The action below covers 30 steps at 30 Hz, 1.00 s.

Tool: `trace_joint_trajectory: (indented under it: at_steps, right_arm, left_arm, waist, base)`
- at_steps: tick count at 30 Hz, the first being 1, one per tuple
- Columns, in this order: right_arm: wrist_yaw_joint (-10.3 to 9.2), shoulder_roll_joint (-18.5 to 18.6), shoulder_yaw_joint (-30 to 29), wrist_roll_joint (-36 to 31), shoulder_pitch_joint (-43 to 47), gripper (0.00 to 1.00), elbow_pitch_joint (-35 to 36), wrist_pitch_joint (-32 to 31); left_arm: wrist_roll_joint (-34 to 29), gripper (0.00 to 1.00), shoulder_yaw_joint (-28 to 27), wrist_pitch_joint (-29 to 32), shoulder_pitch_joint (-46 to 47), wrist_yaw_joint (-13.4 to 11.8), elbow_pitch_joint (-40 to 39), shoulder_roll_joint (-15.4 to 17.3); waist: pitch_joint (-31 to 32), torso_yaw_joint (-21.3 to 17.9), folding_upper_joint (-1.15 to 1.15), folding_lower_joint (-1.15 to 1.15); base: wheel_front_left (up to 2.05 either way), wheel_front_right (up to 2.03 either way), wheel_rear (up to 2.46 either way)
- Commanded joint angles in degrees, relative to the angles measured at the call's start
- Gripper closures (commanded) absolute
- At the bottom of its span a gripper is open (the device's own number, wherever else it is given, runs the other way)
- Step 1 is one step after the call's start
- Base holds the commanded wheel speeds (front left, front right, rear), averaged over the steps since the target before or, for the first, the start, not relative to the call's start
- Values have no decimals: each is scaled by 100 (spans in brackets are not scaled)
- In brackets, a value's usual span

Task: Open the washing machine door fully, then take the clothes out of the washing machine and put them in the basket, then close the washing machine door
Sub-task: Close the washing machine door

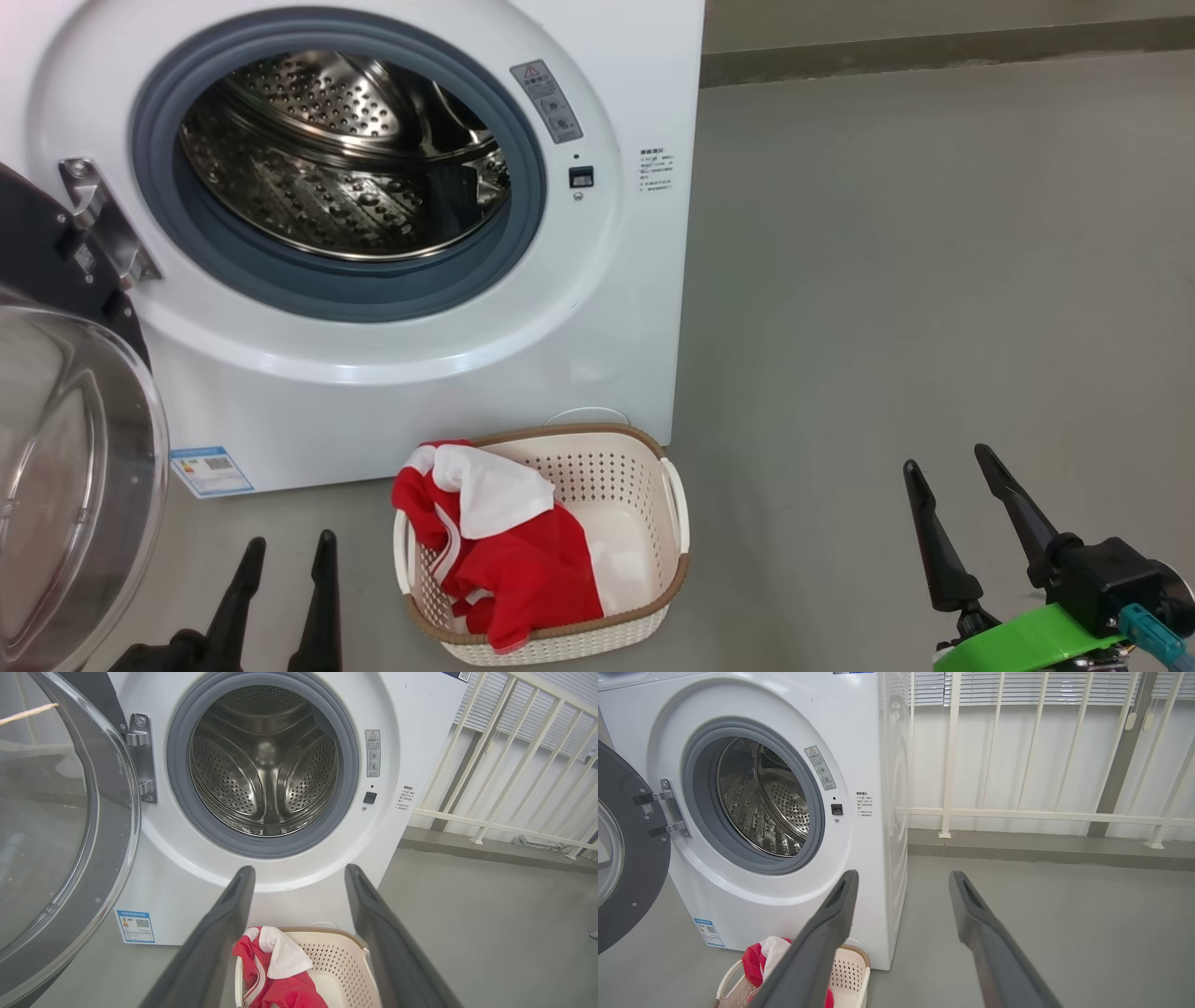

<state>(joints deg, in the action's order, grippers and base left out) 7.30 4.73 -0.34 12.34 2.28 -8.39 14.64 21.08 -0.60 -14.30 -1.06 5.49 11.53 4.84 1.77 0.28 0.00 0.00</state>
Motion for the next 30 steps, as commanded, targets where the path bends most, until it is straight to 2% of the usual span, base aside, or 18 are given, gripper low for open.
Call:
trace_joint_trajectory:
  at_steps: [1, 13, 30]
  right_arm:
    - [19, 75, 127, -66, -105, 0, 132, 36]
    - [19, 67, 161, -71, -96, 0, 131, 36]
    - [19, -41, 430, -38, -156, 0, 108, 36]
  left_arm:
    - [-66, 0, -178, -70, 116, -46, -167, 111]
    - [-141, 0, -192, -70, 118, -170, -311, 73]
    - [-246, 0, -195, 167, 16, -517, -851, 149]
  waist:
    - [4, 28, 0, 0]
    - [23, 283, 0, 0]
    - [40, 1315, 0, 0]
  base:
    - [0, 0, 0]
    - [0, 0, 0]
    - [0, 0, 0]
